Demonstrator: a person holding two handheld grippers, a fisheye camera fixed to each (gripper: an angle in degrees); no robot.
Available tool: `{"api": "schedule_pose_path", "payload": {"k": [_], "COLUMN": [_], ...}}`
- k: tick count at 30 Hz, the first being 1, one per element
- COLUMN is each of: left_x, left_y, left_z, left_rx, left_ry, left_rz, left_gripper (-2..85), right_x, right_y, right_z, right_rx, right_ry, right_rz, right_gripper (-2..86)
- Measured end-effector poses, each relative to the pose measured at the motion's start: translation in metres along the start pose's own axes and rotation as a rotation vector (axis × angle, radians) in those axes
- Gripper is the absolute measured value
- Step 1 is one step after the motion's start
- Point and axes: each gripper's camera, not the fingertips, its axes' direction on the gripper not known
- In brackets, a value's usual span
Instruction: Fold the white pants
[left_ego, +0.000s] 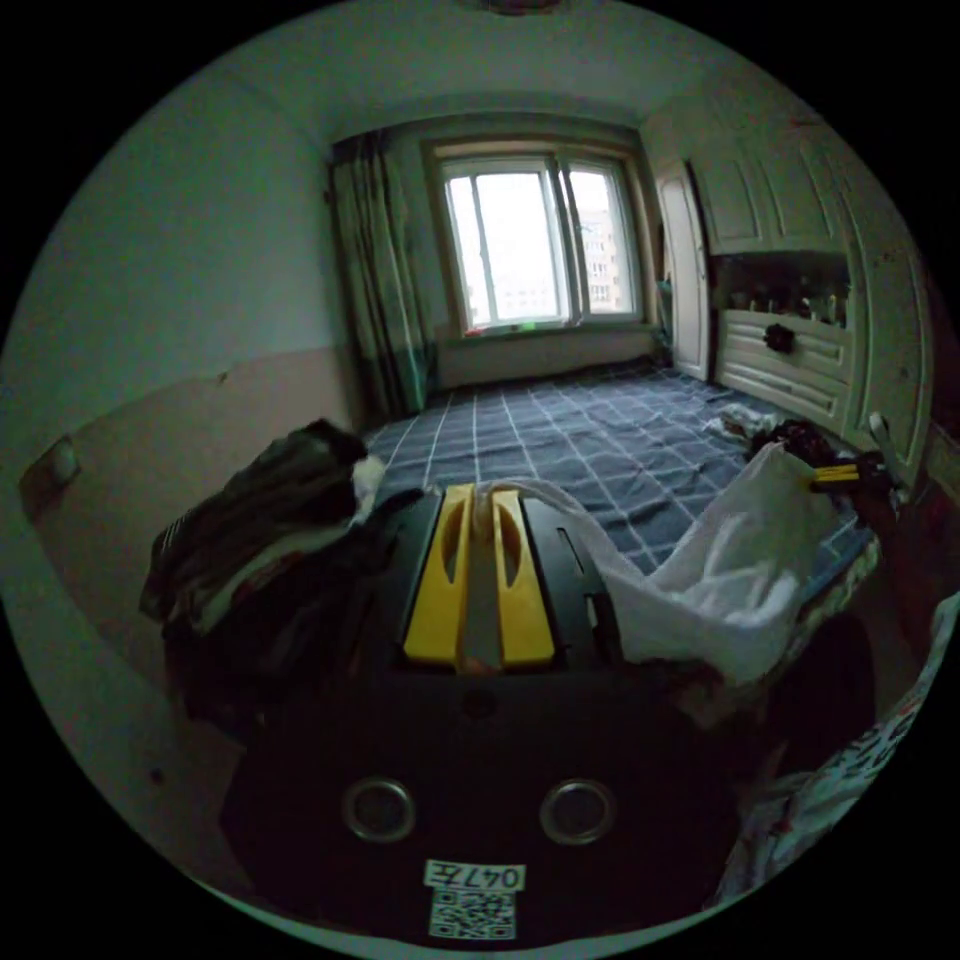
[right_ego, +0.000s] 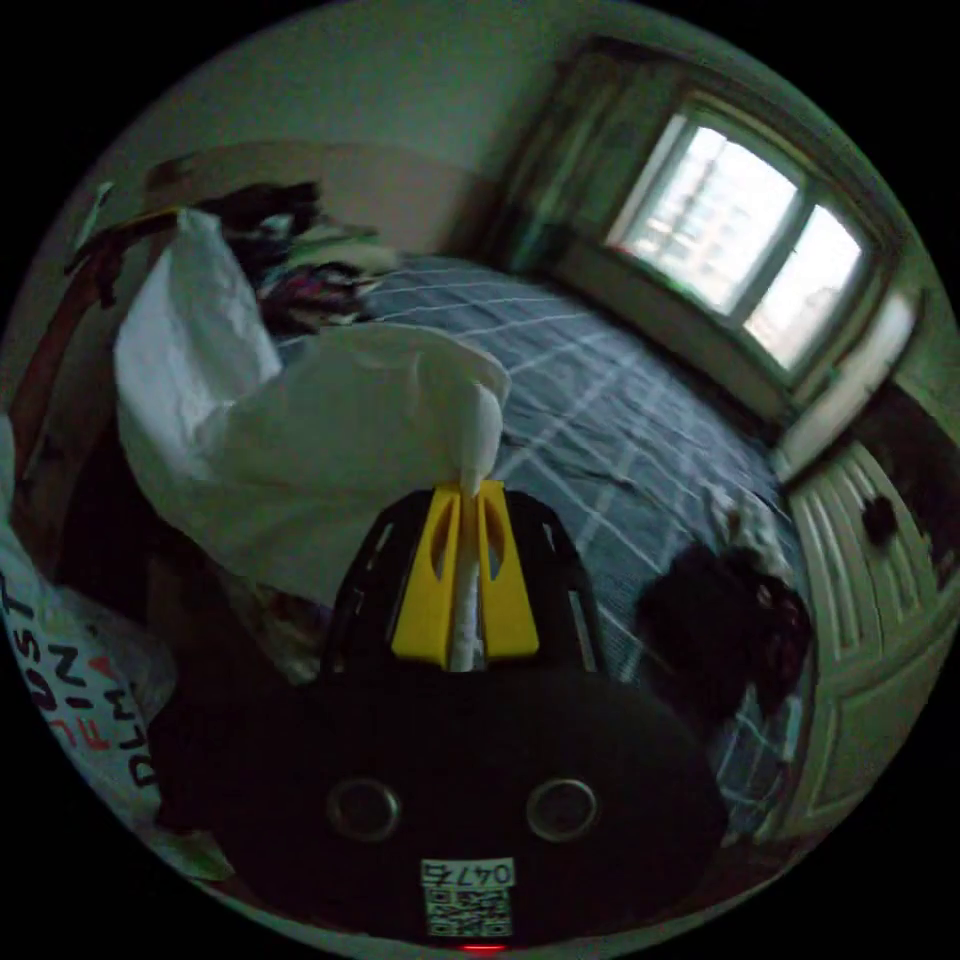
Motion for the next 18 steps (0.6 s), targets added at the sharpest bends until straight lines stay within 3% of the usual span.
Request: {"api": "schedule_pose_path", "payload": {"k": [4,7,9,12,15,18], "left_x": [0.026,0.049,0.064,0.085,0.107,0.135], "left_y": [-0.042,-0.059,-0.06,-0.045,-0.015,0.022], "left_z": [0.015,0.042,0.065,0.108,0.157,0.174], "left_rx": [0.197,0.226,0.187,0.049,-0.245,-0.349], "left_ry": [0.077,0.141,0.164,0.24,0.382,0.479], "left_rz": [0.041,0.034,0.033,0.05,0.096,0.154], "left_gripper": [2.5,2.5,2.4,2.4,2.3,2.0], "right_x": [0.074,0.104,0.116,0.127,0.124,0.114], "right_y": [0.026,0.042,0.053,0.075,0.103,0.123], "right_z": [-0.033,-0.037,-0.033,-0.005,0.028,0.036], "right_rx": [-0.028,-0.038,-0.028,-0.162,-0.335,-0.313], "right_ry": [0.26,0.404,0.401,0.332,0.302,0.264], "right_rz": [0.184,0.275,0.337,0.414,0.433,0.48], "right_gripper": [0.6,0.8,1.2,2.3,3.8,5.2]}}
